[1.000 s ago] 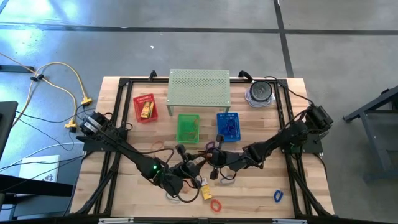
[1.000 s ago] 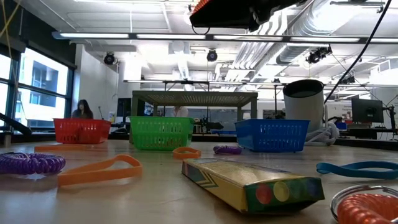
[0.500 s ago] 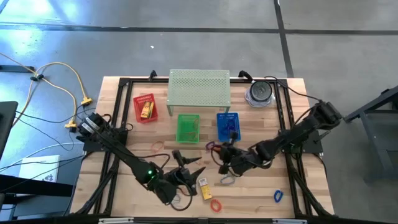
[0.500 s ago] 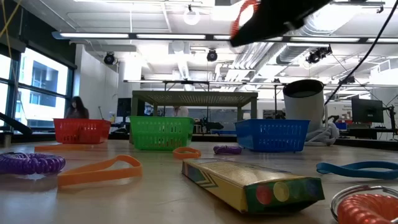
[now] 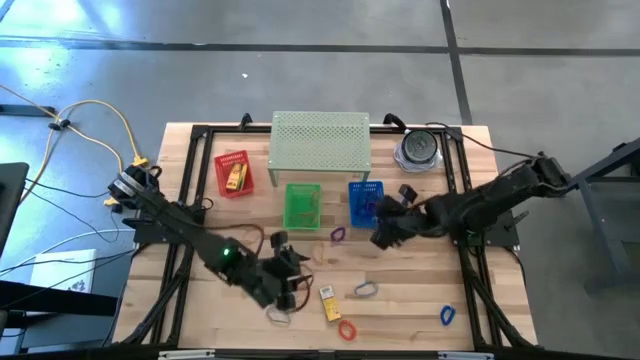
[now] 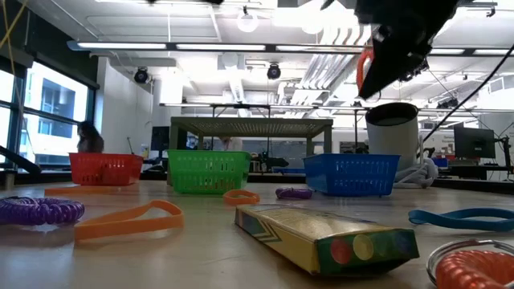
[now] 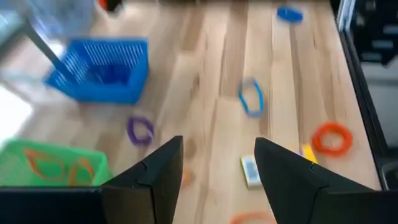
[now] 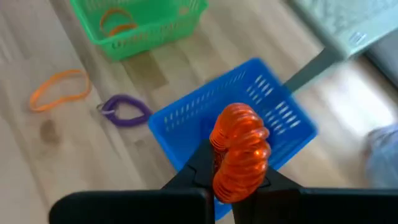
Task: Pick & Place Office Desk Supplies
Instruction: Put the orange spring keychain into the blue bin
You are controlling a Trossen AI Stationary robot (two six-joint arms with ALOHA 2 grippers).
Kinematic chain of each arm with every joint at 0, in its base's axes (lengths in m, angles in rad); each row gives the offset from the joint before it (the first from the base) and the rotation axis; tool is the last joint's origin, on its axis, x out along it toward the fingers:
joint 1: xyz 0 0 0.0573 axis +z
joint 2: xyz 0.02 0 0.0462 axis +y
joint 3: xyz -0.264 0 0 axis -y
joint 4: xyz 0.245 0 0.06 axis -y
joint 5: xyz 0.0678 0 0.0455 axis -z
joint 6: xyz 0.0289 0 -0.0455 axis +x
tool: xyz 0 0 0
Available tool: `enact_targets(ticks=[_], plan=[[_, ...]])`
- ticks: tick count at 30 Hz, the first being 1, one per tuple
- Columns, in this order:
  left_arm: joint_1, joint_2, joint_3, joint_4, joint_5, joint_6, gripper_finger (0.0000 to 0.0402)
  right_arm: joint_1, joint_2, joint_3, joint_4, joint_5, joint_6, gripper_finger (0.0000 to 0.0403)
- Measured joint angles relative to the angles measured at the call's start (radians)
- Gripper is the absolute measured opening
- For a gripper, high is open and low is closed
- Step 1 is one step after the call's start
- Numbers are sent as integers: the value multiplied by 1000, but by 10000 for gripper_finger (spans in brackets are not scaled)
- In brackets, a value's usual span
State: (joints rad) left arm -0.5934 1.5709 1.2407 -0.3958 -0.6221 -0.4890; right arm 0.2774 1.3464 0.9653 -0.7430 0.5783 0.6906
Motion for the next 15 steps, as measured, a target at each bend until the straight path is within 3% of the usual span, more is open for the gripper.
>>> enact_targets(ticks=[5, 9, 15], plan=[[68, -3, 0, -102, 149, -14, 191, -138, 60, 0, 54, -156, -96, 9], [96, -3, -2, -127, 187, -28, 191, -218, 118, 0, 96, -265, -152, 9], [99, -3, -2, -129, 199, -40, 191, -286, 215, 0, 156, -346, -207, 10]])
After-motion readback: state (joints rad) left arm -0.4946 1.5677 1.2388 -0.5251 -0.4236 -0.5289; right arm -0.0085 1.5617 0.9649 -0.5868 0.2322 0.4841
